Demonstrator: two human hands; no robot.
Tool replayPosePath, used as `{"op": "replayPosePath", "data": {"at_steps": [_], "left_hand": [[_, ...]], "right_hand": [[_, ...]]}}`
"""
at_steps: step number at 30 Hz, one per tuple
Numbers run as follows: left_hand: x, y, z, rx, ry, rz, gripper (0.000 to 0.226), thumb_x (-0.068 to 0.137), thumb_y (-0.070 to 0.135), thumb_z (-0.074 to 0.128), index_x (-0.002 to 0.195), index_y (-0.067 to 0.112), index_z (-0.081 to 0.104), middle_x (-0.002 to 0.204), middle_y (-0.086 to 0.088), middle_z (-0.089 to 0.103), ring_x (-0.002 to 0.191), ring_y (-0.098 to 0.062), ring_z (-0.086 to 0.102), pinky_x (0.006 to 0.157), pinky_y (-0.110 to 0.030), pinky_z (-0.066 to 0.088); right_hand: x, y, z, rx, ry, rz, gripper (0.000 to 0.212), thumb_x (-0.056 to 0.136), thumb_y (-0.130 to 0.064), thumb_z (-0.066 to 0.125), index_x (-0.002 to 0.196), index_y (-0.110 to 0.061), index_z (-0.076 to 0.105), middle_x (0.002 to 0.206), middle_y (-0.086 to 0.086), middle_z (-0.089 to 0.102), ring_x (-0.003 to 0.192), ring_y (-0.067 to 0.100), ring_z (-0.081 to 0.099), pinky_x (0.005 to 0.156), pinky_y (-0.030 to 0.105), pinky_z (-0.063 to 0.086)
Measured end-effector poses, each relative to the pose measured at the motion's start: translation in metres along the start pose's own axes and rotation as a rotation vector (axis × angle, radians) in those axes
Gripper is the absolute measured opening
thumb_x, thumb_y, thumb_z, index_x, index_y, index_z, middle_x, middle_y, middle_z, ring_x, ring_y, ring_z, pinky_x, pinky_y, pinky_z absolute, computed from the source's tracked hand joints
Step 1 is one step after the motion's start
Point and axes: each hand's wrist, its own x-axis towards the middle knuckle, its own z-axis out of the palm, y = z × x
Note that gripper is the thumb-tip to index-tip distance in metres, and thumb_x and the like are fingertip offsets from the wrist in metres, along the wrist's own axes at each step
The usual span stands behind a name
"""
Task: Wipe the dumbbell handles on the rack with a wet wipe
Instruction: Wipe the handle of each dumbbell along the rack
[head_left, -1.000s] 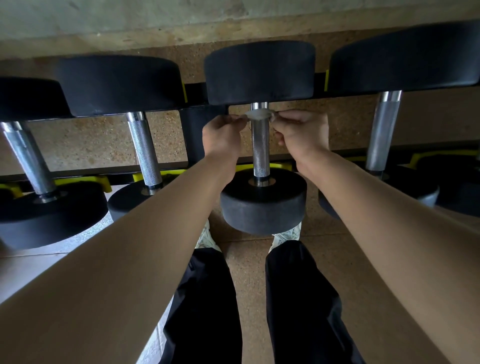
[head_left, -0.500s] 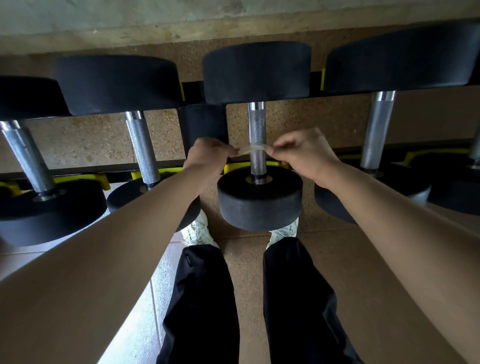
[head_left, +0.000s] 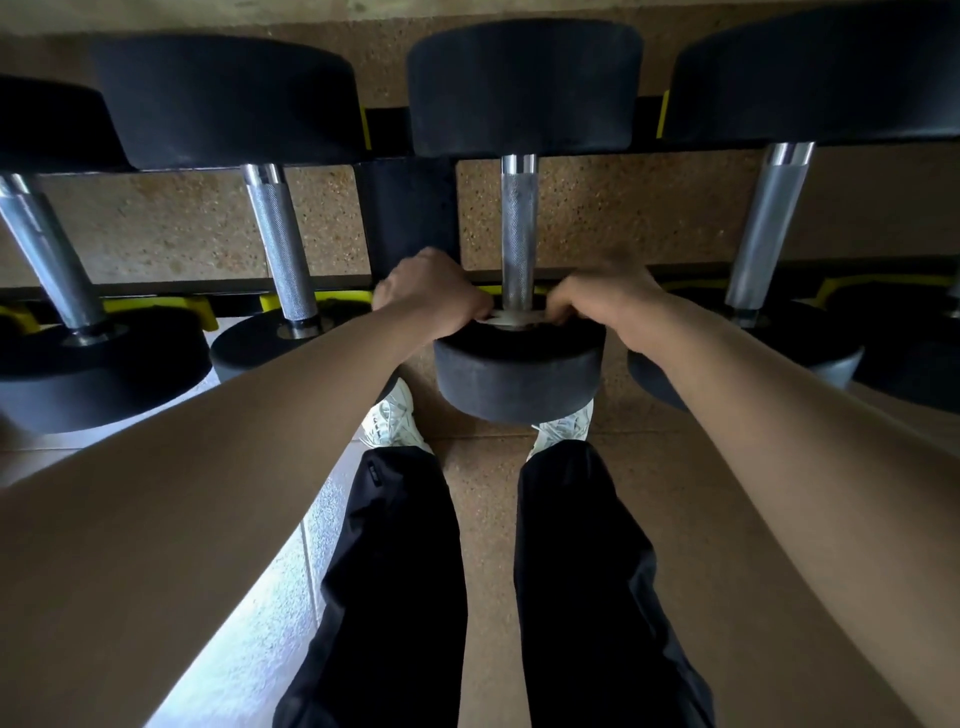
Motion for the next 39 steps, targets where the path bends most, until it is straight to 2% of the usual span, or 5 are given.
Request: {"op": "replayPosePath", "data": {"at_steps": [13, 19, 27, 33, 39], "left_hand": [[0.007, -0.012, -0.006, 0.152, 0.087, -0.064, 0.041, 0.07, 0.043, 0.076, 0.098, 0.013, 0.07, 0.078, -0.004, 0.055, 0.081, -0.024, 0.056, 0.065, -0.03, 0.043], [-0.011, -0.002, 0.008, -0.107, -0.096, 0.143, 0.031, 0.072, 0.04, 0.076, 0.09, 0.015, 0.078, 0.095, -0.006, 0.073, 0.09, -0.024, 0.069, 0.079, -0.039, 0.061], [-0.02, -0.016, 0.008, -0.576, 0.094, 0.119, 0.015, 0.089, 0.025, 0.068, 0.077, 0.025, 0.078, 0.076, 0.007, 0.073, 0.074, -0.009, 0.065, 0.061, -0.017, 0.049], [-0.008, 0.015, -0.002, -1.021, -0.055, 0.013, 0.018, 0.102, 0.014, 0.056, 0.106, 0.011, 0.073, 0.1, -0.008, 0.079, 0.094, -0.021, 0.076, 0.073, -0.026, 0.059], [0.001, 0.034, -0.01, -1.137, -0.175, -0.065, 0.026, 0.107, 0.02, 0.046, 0.098, 0.015, 0.07, 0.095, -0.008, 0.075, 0.086, -0.025, 0.073, 0.08, -0.039, 0.063]], "right_hand": [[-0.002, -0.009, 0.019, -0.12, -0.016, -0.085, 0.024, 0.068, -0.028, 0.087, 0.077, -0.012, 0.072, 0.075, 0.002, 0.068, 0.066, 0.012, 0.064, 0.045, 0.018, 0.039], [0.009, 0.011, -0.014, -0.146, 0.083, -0.022, 0.023, 0.08, -0.027, 0.08, 0.088, -0.008, 0.071, 0.085, 0.007, 0.067, 0.079, 0.021, 0.064, 0.053, 0.027, 0.04], [-0.002, 0.024, -0.033, 0.568, 0.292, -0.144, 0.019, 0.069, -0.009, 0.08, 0.063, -0.02, 0.066, 0.081, 0.014, 0.076, 0.09, 0.03, 0.076, 0.086, 0.052, 0.061], [-0.007, 0.004, -0.026, 1.037, 0.132, -0.189, 0.017, 0.093, 0.0, 0.063, 0.084, -0.01, 0.053, 0.109, 0.022, 0.074, 0.103, 0.025, 0.074, 0.094, 0.042, 0.059], [0.007, -0.001, -0.02, 1.024, 0.249, -0.206, 0.027, 0.091, -0.008, 0.071, 0.11, 0.007, 0.058, 0.108, 0.017, 0.075, 0.096, 0.02, 0.076, 0.089, 0.038, 0.061]]}}
